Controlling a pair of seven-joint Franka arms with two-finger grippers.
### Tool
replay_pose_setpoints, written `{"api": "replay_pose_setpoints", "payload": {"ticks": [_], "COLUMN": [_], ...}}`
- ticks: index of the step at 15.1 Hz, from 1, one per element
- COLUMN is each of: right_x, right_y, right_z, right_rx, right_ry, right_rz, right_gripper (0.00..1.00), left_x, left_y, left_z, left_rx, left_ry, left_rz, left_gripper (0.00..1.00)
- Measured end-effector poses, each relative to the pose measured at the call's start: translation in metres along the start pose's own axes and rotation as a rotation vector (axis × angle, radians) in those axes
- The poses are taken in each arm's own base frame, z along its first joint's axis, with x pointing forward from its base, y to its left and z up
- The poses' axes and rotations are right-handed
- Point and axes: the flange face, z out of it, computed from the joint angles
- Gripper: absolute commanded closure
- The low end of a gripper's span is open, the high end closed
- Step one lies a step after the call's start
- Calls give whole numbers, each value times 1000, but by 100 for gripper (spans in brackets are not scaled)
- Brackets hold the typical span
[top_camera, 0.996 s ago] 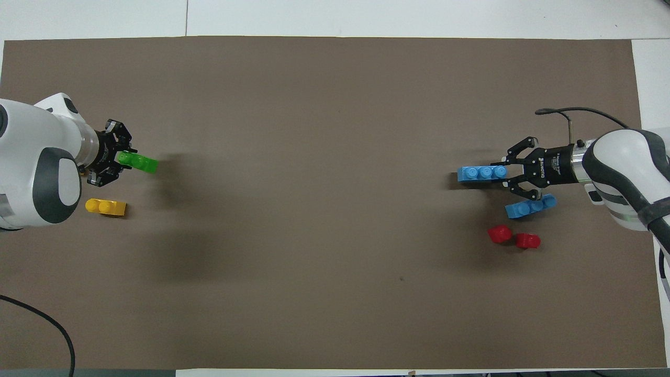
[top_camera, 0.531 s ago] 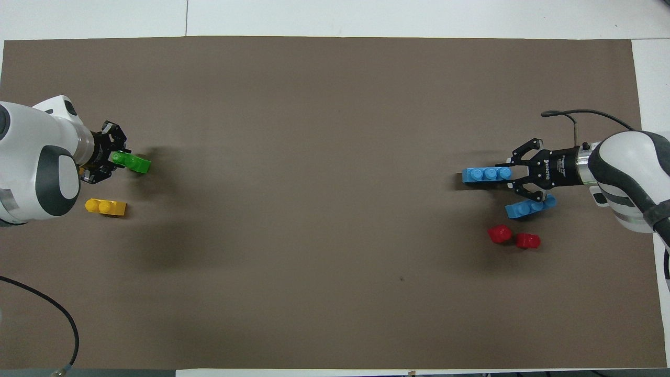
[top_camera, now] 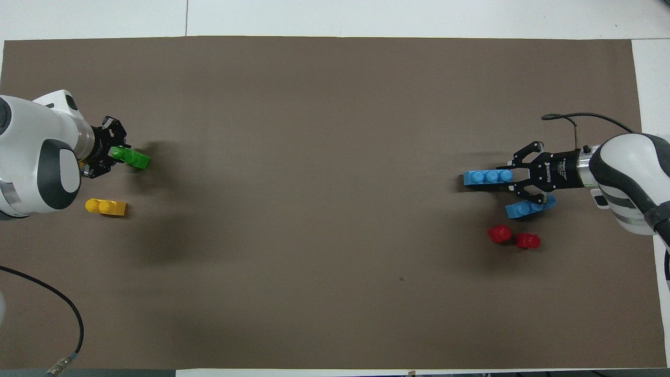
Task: Remove green block with left arm and hold with right
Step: 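Set the blue brick down with the right gripper while the left gripper releases green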
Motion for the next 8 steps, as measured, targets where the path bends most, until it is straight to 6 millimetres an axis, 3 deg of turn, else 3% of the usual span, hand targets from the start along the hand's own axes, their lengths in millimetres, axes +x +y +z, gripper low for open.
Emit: {"api": "replay_pose_setpoints", "payload": {"ticks": [2,6,8], "right_x": [0,-3,-11], "right_y": [0,-3,-10], "right_z": [0,-3,-13], "right_rx": [0,6,12], "right_ry": [0,0,-9], "right_rz": [0,-6,-9], "right_gripper": [21,15,6], "left_x": [-1,-4,-5], "left_y": [1,6,11], "left_z": [2,-3,-17], "left_rx": [2,-7,-18], "left_ry": [-2,2,8], "left_rz": [14,27,36], "left_gripper": [0,0,0]}}
